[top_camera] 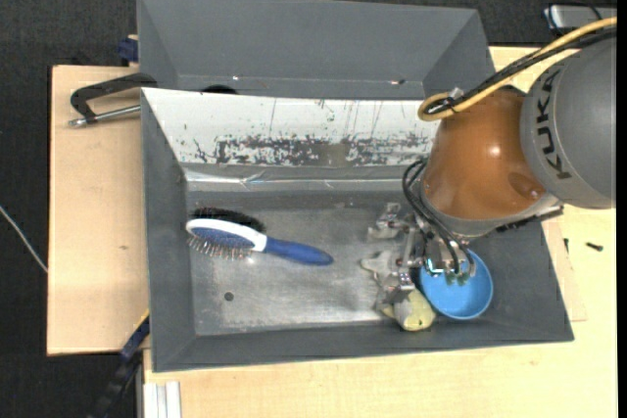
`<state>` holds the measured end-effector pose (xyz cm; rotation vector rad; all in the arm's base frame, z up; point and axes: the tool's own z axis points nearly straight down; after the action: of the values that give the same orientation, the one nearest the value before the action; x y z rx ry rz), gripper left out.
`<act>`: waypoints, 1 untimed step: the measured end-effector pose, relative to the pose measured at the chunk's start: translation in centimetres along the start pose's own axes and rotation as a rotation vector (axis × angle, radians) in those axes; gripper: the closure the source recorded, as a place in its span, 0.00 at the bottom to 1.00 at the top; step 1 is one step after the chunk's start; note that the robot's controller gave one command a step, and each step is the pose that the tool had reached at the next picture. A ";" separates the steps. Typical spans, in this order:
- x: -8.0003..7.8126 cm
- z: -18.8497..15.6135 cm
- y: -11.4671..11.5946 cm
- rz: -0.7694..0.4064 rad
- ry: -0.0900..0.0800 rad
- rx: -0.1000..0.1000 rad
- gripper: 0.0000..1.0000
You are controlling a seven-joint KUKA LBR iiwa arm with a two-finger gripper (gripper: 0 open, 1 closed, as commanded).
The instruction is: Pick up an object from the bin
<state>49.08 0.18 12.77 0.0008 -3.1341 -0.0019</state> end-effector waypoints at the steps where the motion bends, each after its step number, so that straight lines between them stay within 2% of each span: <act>1: -6.5 5.1 2.9 -0.050 -0.015 -0.001 0.00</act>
Offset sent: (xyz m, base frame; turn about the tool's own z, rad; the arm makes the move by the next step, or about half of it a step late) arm 0.0624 0.0269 -0.0510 -0.0465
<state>55.57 3.12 7.59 0.0789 -3.1482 -0.0034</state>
